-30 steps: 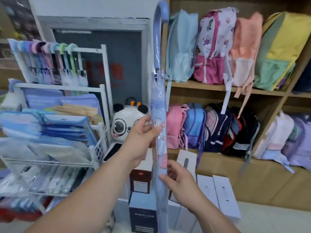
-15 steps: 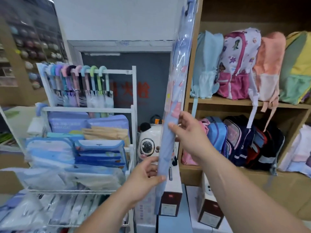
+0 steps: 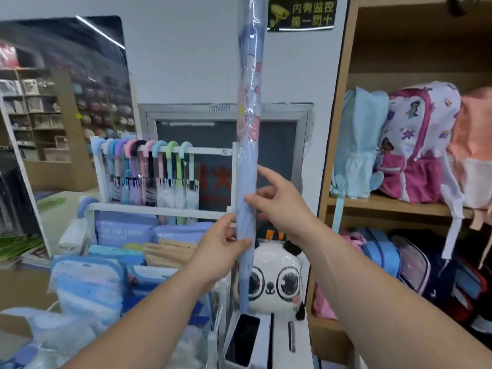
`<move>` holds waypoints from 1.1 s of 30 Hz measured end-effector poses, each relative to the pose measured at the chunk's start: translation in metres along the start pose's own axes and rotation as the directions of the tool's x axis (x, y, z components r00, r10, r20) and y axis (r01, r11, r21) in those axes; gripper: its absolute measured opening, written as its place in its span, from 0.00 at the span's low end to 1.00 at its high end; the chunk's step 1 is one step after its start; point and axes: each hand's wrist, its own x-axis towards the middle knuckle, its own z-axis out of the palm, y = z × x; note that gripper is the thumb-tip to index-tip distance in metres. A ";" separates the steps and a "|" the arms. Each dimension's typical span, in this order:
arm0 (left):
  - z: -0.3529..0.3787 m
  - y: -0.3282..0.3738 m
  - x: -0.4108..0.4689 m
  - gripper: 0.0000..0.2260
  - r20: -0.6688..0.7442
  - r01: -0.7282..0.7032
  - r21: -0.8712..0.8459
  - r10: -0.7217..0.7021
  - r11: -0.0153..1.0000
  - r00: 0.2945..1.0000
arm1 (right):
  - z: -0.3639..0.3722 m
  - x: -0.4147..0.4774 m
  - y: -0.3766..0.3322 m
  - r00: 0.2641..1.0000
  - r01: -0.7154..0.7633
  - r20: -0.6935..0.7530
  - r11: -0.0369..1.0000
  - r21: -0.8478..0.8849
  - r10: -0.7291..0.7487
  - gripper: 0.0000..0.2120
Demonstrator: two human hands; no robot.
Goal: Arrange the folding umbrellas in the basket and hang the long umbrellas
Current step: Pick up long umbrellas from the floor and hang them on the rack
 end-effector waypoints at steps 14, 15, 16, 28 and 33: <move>-0.084 0.050 0.119 0.13 -0.023 -0.174 0.052 0.176 0.983 0.984 | 0.043 0.142 -0.011 0.989 0.101 -0.103 0.993 -0.064 -0.107 0.30; -0.095 0.049 0.126 0.15 0.003 -0.178 0.061 0.178 0.982 0.984 | 0.048 0.151 -0.012 0.987 0.105 -0.113 0.992 -0.069 -0.112 0.30; -0.106 0.048 0.132 0.17 0.031 -0.183 0.077 0.181 0.980 0.983 | 0.054 0.159 -0.013 0.986 0.107 -0.119 0.991 -0.077 -0.116 0.29; -0.214 0.047 0.226 0.25 0.163 -0.277 0.127 0.255 0.953 0.953 | 0.134 0.257 -0.042 0.950 0.089 -0.297 0.995 -0.047 -0.099 0.30; -0.230 0.053 0.260 0.25 0.176 -0.325 0.198 0.293 0.925 0.940 | 0.140 0.282 -0.041 0.947 0.026 -0.315 0.993 -0.111 -0.060 0.35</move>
